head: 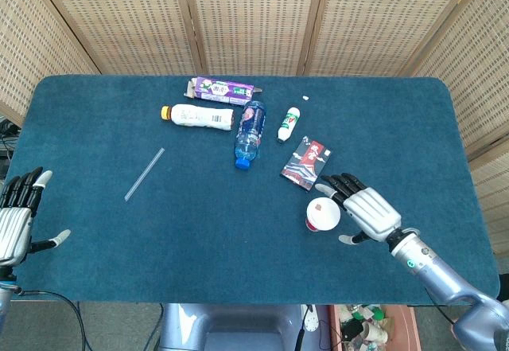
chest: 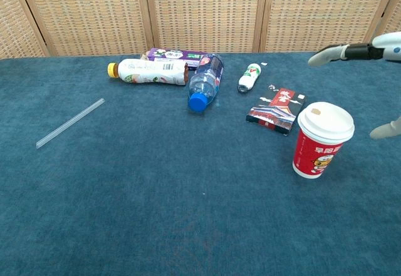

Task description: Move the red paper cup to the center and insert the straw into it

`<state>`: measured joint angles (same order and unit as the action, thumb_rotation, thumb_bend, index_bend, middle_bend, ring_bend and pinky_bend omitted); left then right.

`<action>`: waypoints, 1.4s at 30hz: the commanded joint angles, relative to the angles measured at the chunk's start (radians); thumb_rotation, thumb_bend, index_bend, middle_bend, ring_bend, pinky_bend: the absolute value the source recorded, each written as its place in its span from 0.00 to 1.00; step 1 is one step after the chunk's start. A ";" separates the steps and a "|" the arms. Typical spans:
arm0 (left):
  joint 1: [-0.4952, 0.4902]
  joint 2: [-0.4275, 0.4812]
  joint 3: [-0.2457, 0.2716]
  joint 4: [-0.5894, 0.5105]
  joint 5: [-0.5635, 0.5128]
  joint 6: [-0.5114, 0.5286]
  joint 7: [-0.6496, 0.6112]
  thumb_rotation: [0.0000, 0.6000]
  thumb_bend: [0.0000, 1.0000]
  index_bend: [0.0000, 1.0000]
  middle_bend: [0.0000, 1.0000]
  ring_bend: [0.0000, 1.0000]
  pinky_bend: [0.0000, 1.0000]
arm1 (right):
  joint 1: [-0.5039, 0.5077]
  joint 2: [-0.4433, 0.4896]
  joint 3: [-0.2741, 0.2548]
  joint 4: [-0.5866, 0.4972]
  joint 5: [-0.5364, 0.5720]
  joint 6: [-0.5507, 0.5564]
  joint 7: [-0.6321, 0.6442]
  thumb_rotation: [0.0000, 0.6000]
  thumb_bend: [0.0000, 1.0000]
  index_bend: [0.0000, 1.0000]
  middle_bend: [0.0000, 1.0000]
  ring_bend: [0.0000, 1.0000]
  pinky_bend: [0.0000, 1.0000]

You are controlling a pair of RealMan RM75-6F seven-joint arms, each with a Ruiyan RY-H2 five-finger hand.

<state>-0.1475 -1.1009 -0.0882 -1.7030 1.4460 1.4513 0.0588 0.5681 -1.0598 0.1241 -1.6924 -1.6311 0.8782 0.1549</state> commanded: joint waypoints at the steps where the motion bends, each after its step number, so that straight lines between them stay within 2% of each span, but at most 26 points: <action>1: -0.002 -0.001 0.000 -0.001 -0.010 -0.009 0.006 1.00 0.00 0.00 0.00 0.00 0.00 | 0.054 -0.034 -0.003 0.029 0.044 -0.084 -0.009 1.00 0.00 0.00 0.02 0.00 0.07; 5: -0.007 -0.002 -0.001 -0.005 -0.022 -0.023 0.020 1.00 0.00 0.00 0.00 0.00 0.00 | 0.082 -0.074 -0.011 0.065 0.056 -0.117 -0.008 1.00 0.00 0.03 0.10 0.01 0.14; 8: -0.011 -0.005 -0.004 -0.008 -0.032 -0.029 0.032 1.00 0.00 0.00 0.00 0.00 0.00 | 0.102 -0.130 -0.020 0.128 0.057 -0.125 -0.018 1.00 0.00 0.07 0.17 0.07 0.21; 10: -0.013 -0.006 -0.005 -0.008 -0.038 -0.032 0.035 1.00 0.00 0.00 0.00 0.00 0.00 | 0.108 -0.157 -0.021 0.159 0.067 -0.127 -0.021 1.00 0.00 0.12 0.25 0.15 0.30; 13: -0.015 -0.006 -0.007 -0.008 -0.045 -0.037 0.036 1.00 0.00 0.00 0.00 0.00 0.00 | 0.110 -0.178 -0.024 0.182 0.074 -0.117 -0.022 1.00 0.01 0.22 0.39 0.32 0.48; 16: -0.022 -0.005 -0.008 -0.004 -0.061 -0.060 0.029 1.00 0.00 0.00 0.00 0.00 0.00 | 0.109 -0.204 -0.026 0.211 0.077 -0.088 -0.028 1.00 0.09 0.35 0.52 0.46 0.62; 18: -0.026 -0.004 -0.008 -0.002 -0.065 -0.068 0.026 1.00 0.00 0.00 0.00 0.00 0.00 | 0.110 -0.212 -0.029 0.219 0.079 -0.082 -0.027 1.00 0.12 0.39 0.54 0.48 0.64; 23: -0.029 -0.001 -0.008 -0.002 -0.068 -0.074 0.014 1.00 0.00 0.00 0.00 0.00 0.00 | 0.118 -0.217 -0.031 0.212 0.077 -0.059 -0.017 1.00 0.13 0.40 0.55 0.48 0.66; 27: -0.030 0.005 -0.008 -0.004 -0.068 -0.078 0.002 1.00 0.00 0.00 0.00 0.00 0.00 | 0.141 -0.186 -0.015 0.146 0.085 -0.063 -0.028 1.00 0.14 0.40 0.55 0.48 0.66; 31: -0.030 0.010 -0.009 -0.003 -0.067 -0.077 -0.010 1.00 0.00 0.00 0.00 0.00 0.00 | 0.189 -0.152 0.024 0.065 0.118 -0.101 -0.080 1.00 0.14 0.40 0.56 0.48 0.66; 36: -0.028 0.018 -0.008 -0.010 -0.062 -0.073 -0.029 1.00 0.00 0.00 0.00 0.00 0.00 | 0.302 -0.144 0.103 -0.022 0.246 -0.216 -0.198 1.00 0.14 0.40 0.56 0.48 0.66; 42: -0.027 0.024 -0.012 -0.011 -0.071 -0.072 -0.036 1.00 0.00 0.00 0.00 0.00 0.00 | 0.442 -0.203 0.164 -0.037 0.442 -0.311 -0.315 1.00 0.15 0.40 0.56 0.48 0.66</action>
<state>-0.1742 -1.0776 -0.0990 -1.7144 1.3766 1.3795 0.0233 0.9441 -1.2299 0.2498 -1.7139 -1.2784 0.6240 -0.0942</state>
